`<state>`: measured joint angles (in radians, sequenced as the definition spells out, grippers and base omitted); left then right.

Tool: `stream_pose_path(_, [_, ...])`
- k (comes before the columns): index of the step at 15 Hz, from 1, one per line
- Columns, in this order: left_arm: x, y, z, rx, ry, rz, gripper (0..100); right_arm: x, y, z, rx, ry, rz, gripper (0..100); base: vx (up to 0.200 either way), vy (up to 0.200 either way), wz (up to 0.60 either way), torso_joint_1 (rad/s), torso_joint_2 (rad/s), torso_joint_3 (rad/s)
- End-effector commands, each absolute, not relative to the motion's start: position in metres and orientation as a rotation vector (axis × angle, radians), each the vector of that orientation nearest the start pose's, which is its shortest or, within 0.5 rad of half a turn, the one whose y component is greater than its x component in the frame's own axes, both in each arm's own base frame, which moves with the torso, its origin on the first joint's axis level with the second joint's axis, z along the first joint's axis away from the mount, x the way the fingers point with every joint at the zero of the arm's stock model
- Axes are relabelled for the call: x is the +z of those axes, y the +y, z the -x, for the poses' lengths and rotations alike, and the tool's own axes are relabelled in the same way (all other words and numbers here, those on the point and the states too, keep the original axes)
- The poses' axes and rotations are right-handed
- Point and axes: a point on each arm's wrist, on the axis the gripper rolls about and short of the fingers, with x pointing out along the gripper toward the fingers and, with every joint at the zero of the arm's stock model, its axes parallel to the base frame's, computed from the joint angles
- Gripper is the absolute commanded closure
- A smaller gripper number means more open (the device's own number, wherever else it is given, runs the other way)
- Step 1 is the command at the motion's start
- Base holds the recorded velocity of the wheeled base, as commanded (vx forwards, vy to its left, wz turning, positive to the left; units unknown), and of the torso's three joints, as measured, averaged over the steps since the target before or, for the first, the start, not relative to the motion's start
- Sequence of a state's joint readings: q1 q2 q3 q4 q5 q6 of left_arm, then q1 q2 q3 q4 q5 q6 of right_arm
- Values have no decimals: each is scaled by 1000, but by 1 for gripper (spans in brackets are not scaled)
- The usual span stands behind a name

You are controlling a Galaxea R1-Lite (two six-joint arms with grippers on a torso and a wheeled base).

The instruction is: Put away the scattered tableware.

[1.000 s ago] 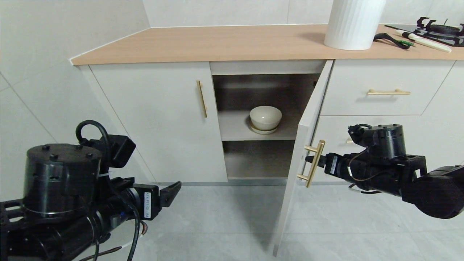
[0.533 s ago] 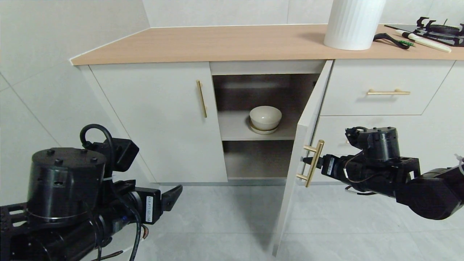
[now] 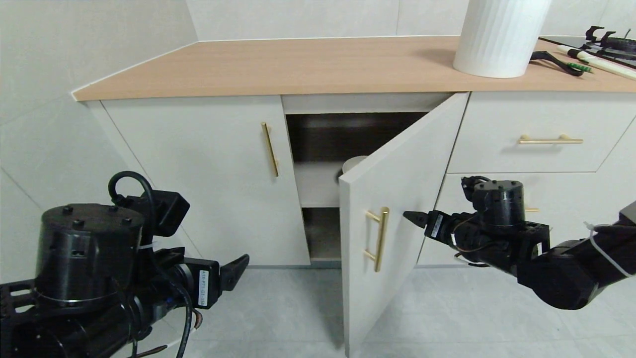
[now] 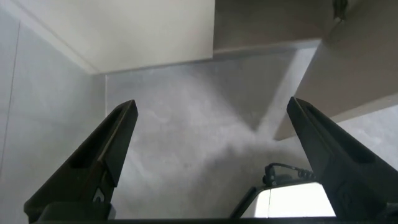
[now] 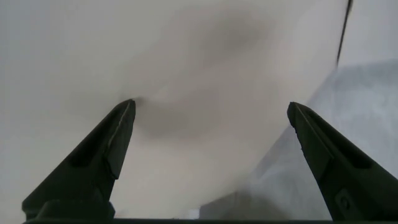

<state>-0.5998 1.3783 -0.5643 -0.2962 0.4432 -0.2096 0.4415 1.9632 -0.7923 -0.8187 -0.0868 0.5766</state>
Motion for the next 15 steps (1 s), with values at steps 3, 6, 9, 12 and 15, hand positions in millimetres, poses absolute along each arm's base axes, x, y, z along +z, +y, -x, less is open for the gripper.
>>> stream_pose_path(3, [169,-108,-176,-103,465,-54,0,96,159,-326,214,435,-487,0,200,0,0,2,4,2])
stream_pose_path(6, [170,-108,-175,-102,456,-50,0,104,162,-332,208,407,-568,0,0,0,0,0,0,0])
stream_pose_path(9, [169,-108,-176,-103,461,-52,0,106,166,-346,150,367,-636,0,0,0,0,0,0,0])
stream_pose_path(12, [169,-109,-176,-103,462,-53,0,101,164,-365,46,309,-645,0,0,0,0,0,0,0])
stream_pose_path(15, [168,-109,-176,-104,465,-54,0,100,156,-384,-57,240,-653,0,0,0,0,0,0,0])
